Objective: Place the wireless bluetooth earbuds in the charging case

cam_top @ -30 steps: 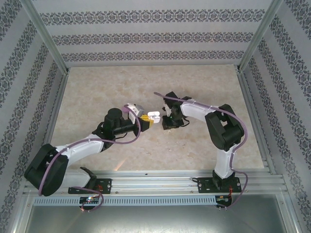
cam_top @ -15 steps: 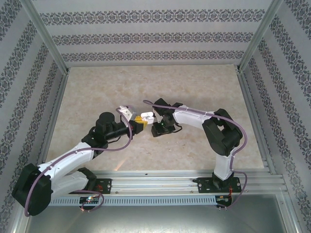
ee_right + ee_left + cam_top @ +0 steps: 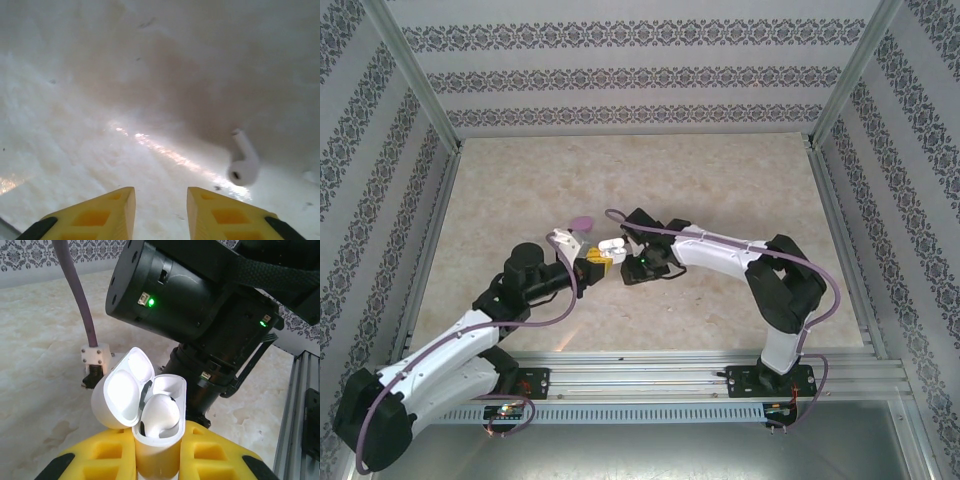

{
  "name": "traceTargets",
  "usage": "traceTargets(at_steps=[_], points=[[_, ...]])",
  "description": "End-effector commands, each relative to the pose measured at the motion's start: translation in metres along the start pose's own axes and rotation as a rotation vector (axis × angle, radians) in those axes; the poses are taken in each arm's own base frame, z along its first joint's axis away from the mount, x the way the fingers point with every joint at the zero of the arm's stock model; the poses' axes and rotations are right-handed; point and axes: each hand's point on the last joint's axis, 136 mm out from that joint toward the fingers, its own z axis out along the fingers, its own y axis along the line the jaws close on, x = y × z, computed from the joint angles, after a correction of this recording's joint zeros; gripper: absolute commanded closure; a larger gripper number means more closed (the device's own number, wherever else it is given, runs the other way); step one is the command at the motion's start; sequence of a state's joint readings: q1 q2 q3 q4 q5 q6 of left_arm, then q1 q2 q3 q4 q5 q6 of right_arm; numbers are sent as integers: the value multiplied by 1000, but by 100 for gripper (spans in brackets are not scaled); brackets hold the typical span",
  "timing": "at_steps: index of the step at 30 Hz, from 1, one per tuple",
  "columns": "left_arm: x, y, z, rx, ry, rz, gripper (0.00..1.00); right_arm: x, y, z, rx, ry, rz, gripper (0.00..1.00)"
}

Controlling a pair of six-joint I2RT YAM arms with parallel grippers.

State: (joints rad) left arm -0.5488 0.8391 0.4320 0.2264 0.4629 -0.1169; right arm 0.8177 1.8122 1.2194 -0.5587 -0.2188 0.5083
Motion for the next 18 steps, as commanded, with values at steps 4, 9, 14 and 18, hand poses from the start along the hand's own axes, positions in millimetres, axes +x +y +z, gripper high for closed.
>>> traceTargets(at_steps=[4,9,14,18], points=[[16,0,-8,-18,21,-29,100,13,4,25,22,55,18,69],[22,-1,-11,-16,27,-47,100,21,-14,29,81,53,23,70],[26,0,-9,-16,27,-59,100,24,-34,28,159,54,38,70],[26,0,-8,-15,27,-59,100,21,-43,25,206,49,35,71]])
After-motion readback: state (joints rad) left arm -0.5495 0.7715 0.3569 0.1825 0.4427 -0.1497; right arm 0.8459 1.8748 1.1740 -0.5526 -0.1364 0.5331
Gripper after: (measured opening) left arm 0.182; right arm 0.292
